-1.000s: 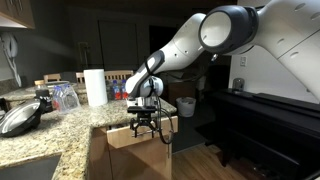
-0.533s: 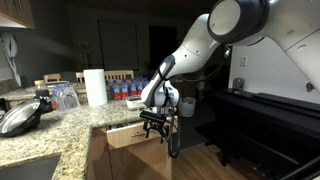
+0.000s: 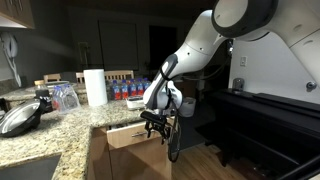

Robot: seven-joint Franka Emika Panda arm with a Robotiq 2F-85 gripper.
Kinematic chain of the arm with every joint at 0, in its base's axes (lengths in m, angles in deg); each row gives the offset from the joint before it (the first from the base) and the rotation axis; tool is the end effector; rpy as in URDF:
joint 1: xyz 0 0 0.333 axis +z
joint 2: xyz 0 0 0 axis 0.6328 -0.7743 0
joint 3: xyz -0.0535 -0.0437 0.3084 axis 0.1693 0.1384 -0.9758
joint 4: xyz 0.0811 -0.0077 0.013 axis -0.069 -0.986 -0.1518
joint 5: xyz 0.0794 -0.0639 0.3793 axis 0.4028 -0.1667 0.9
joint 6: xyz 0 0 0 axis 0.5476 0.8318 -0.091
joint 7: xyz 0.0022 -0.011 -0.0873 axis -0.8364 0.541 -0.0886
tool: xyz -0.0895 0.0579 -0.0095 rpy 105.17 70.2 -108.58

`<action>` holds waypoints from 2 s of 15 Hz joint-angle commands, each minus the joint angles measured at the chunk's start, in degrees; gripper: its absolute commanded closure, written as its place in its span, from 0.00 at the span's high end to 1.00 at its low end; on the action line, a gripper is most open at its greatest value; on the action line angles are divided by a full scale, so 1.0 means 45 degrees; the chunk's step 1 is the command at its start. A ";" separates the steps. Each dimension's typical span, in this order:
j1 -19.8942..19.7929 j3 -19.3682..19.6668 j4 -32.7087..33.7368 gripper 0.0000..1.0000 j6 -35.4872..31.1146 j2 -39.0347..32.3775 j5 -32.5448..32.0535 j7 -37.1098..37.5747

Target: Close the open drawer

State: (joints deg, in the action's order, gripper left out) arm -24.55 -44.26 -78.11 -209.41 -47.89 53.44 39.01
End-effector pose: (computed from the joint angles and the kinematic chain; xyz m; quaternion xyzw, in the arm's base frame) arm 0.6014 0.1529 0.1634 -0.8787 0.4667 0.0337 0.0943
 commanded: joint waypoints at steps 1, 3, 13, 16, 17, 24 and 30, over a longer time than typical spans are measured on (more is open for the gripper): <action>0.0641 0.0576 -0.0036 1.00 -0.1396 -0.0451 -0.0689 0.1611; 0.0365 0.0257 0.0366 1.00 -0.1141 -0.1049 -0.0456 0.1833; 0.0284 0.0074 0.1531 1.00 -0.2136 -0.2540 -0.0037 0.3333; 0.0443 0.0234 0.1819 1.00 -0.2431 -0.2706 -0.0301 0.3802; 0.0483 0.0271 0.1964 1.00 -0.2382 -0.2783 -0.0375 0.3873; 0.0592 0.0416 0.3436 1.00 -0.1905 -0.3665 -0.0685 0.3849; 0.0536 0.0534 0.4793 1.00 -0.1586 -0.4173 -0.0941 0.3798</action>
State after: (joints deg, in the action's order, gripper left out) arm -22.33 -42.81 -60.58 -217.90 -65.59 50.67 54.44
